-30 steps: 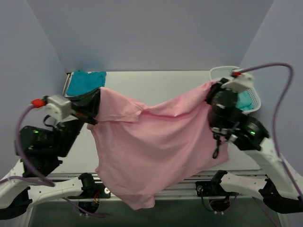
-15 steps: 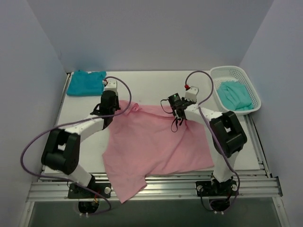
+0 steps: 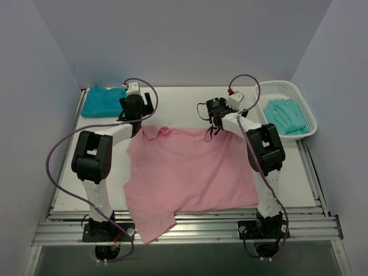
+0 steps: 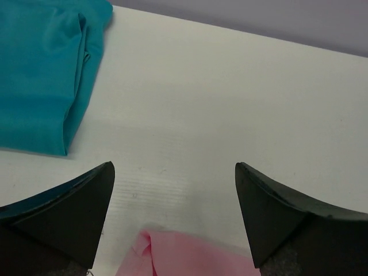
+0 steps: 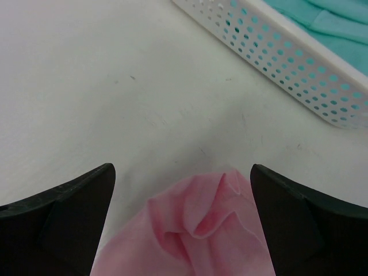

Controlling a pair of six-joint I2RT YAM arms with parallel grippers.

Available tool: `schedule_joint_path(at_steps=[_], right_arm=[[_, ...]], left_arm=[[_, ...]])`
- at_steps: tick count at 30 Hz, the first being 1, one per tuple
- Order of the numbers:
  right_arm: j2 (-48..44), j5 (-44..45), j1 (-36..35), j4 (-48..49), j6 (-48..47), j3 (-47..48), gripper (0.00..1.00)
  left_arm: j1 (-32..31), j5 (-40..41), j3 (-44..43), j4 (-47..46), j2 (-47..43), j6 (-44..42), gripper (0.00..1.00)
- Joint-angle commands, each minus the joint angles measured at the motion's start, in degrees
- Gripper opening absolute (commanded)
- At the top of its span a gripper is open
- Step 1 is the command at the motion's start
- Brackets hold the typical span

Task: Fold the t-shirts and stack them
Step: Flatten the tshirt out

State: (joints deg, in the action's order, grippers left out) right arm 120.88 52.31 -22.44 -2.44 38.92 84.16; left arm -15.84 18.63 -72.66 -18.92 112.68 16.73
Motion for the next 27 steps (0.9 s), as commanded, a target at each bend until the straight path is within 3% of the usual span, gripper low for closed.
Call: schedule_joint_path(at_steps=[1,7,11,15,19,22,25,27], right_arm=[[-0.9,5.4,-0.1,-2.2,-0.9,7.1,1.00],[-7.1,6.8,-1.3,-3.2,-4.7,9.2,1.00],[-16.6,-2.4,-1.7,-0.8,-6.8,3.6,1.00],[-23.9,-7.2,-3.3,0.8,-4.4,-9.0,0.99],[-30.6,-6.5,-6.8,1.9,-2.4,-18.0,0.99],[-33.9,-4.7,-9.3,1.9,-0.9,-22.5,0.99],[-35.9,-4.5,-10.7,1.8,0.3,-25.3,0.98],[-36.4,-4.4,-11.3,1.9,0.6,-26.2,0.98]], left_arm=[[0.6,1.1,-5.5,-2.7,0.7,1.1,0.94],[-0.9,3.0,-6.3,2.2,-7.6,1.2,0.94],[-5.9,6.5,2.1,4.6,-18.5,2.7,0.94],[-10.5,6.9,11.2,3.4,-23.6,6.4,0.96],[-12.5,2.7,16.2,-0.2,-22.9,8.6,0.67],[-12.5,-0.1,15.7,-0.3,-19.4,10.5,0.56],[-12.5,-3.1,14.7,-1.4,-15.3,12.9,0.56],[-12.5,-4.6,14.0,-1.8,-13.5,15.3,0.65]])
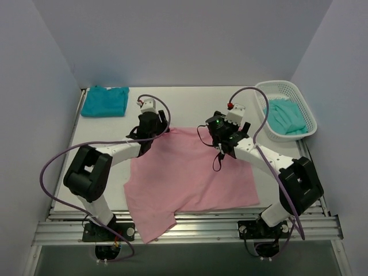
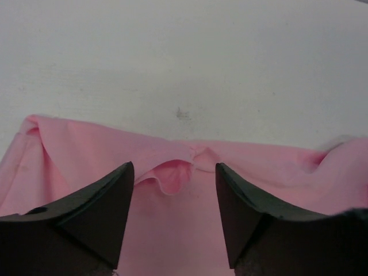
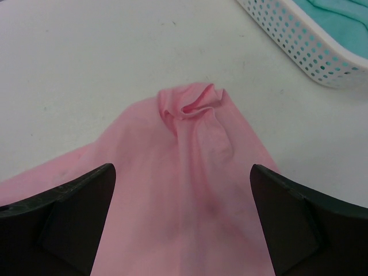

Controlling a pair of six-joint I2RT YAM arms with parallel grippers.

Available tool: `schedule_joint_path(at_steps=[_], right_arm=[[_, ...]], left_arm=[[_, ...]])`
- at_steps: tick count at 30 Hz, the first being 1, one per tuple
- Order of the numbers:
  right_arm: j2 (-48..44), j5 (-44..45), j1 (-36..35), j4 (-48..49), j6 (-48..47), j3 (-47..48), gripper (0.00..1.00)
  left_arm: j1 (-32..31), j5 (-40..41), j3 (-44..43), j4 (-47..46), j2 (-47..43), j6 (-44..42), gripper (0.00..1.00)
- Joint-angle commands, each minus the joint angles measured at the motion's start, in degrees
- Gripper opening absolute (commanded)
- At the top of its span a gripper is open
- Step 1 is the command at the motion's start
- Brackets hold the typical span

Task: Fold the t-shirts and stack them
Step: Flatten the tshirt out

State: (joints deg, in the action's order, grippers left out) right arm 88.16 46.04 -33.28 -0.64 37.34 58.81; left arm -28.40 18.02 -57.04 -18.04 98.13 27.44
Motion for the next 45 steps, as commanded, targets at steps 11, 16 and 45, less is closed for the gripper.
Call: schedule_joint_path(at_steps=[11,16,45], right_arm=[[-7.0,3.3,-0.8,0.1,1.9,-3.7,0.98],[-5.5,2.9,-0.8,2.5,1.9,-3.4,0.98],[-4.8,4.5,-0.6,3.1,1.2,-4.0,0.99]], left_arm=[[-2.4,-2.9,-3.4,-3.4,6.0,10.3,0.79],[-2.8,-0.3,-2.1,-0.9,3.2,10.9,0.79],[-4.3,11.2,-5.6,4.5,11.5,17.8,0.59]])
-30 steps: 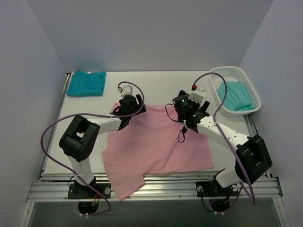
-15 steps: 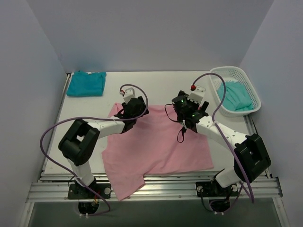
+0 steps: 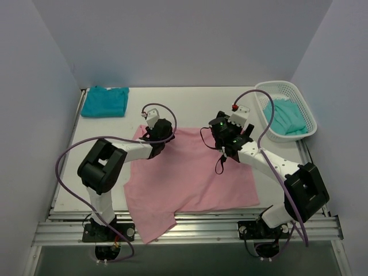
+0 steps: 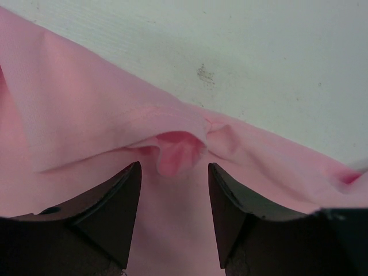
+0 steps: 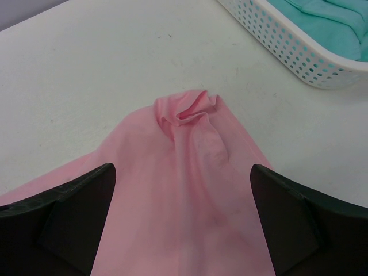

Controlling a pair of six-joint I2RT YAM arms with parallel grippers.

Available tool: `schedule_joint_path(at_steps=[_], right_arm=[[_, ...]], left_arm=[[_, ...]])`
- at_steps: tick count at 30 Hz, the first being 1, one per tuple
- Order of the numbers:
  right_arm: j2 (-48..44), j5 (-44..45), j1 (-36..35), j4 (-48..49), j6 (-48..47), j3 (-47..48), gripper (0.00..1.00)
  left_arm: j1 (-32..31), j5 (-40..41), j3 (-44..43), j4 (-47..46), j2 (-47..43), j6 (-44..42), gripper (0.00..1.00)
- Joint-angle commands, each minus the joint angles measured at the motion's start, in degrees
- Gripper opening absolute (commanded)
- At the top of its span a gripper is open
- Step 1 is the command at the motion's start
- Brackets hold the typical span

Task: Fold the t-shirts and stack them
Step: Flatten the tshirt out

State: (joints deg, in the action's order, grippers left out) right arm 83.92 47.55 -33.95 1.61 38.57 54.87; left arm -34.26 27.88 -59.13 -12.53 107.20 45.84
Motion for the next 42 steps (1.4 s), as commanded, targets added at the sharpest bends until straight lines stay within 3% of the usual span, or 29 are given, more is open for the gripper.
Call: schedule_joint_path(at_steps=[1,9,19,23,31,33,38,42], right_arm=[[-0.5,3.1,0.1,0.9,0.0,0.0,0.99],[-0.3,3.3,1.2,1.5,-0.6,0.1,0.99],[1.4,2.5,3.7,3.0,-2.0,0.8,0.99],[2.0,2.1,4.9,3.4,-2.4,0.9,0.99],[1.2,0.7,5.8,4.2,-2.9,0.1,0.99],[0.3,0.6,5.9,4.5,-2.9,-0.4,0.99],[-2.1,0.2,5.6,3.7,-2.9,-0.7,0.99],[-4.5,-0.3,4.9,3.8,-2.8,-2.1,0.99]], left_arm=[[1.9,1.0,-4.0,-1.0,3.1,-0.7,0.58],[5.7,-1.9,-9.1,-1.7,8.1,-1.5,0.58],[11.8,-7.4,-23.5,1.4,13.9,-3.5,0.58],[13.5,-7.6,-32.0,4.9,17.9,-6.3,0.60],[16.9,-14.5,-61.8,12.4,30.1,-13.3,0.67],[15.8,-14.3,-60.5,14.6,25.0,-13.5,0.67],[10.0,-4.4,-34.5,9.3,2.8,-13.6,0.68],[6.3,-0.5,-17.5,7.9,-7.2,-11.0,0.68]])
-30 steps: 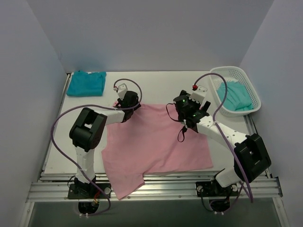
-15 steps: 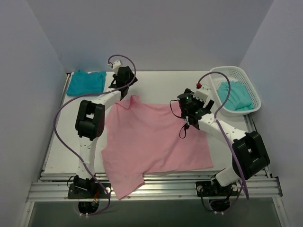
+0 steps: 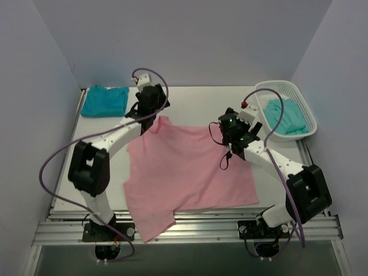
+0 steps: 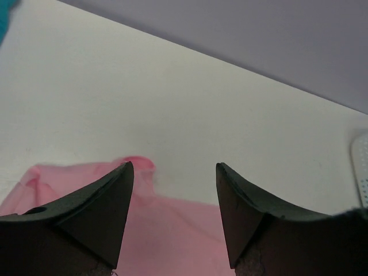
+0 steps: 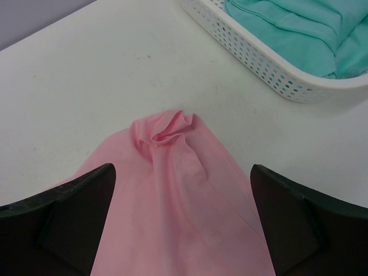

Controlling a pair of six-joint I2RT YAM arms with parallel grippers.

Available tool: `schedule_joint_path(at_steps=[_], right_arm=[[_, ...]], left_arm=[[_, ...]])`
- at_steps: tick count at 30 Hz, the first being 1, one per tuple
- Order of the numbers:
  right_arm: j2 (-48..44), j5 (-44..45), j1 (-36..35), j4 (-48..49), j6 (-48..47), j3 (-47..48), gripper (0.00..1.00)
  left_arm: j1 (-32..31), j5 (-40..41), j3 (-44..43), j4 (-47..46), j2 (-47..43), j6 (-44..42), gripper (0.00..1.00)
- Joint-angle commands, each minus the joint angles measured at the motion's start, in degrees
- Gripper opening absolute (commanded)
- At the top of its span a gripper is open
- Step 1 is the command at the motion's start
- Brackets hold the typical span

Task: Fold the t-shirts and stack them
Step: Flatten the tshirt out

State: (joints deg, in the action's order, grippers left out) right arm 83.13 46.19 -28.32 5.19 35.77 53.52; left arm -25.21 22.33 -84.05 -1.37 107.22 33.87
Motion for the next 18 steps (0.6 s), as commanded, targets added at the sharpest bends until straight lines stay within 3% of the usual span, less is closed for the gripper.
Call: schedule_joint_path(at_steps=[1,4,5,9,13,18], right_arm=[[-4.5,0.7,-0.9,0.3,0.0,-1.0,0.99],[-4.7,0.2,-1.6,0.3,0.1,-1.2,0.99],[-4.6,0.0,-1.7,0.2,0.1,-0.9,0.99],[-4.0,0.2,-2.4,-1.0,0.1,-0.3,0.99],[-5.1,0.3,-2.4,-1.2,0.1,-0.6,0.99],[-5.9,0.8,-2.3,-1.3,0.0,-1.0,0.99]], left_arm=[[-4.1,5.9,10.2,-4.0,-8.9,1.7,0.67],[-5.9,7.7,18.5,-5.1,-12.1,3.1,0.56],[-6.0,8.0,19.5,-5.2,-12.0,3.3,0.54],[-6.0,8.9,20.3,-2.6,-9.0,4.8,0.31],[-5.8,8.3,19.8,-2.9,-3.7,5.8,0.22],[-4.6,7.0,18.0,-3.4,0.9,6.4,0.27]])
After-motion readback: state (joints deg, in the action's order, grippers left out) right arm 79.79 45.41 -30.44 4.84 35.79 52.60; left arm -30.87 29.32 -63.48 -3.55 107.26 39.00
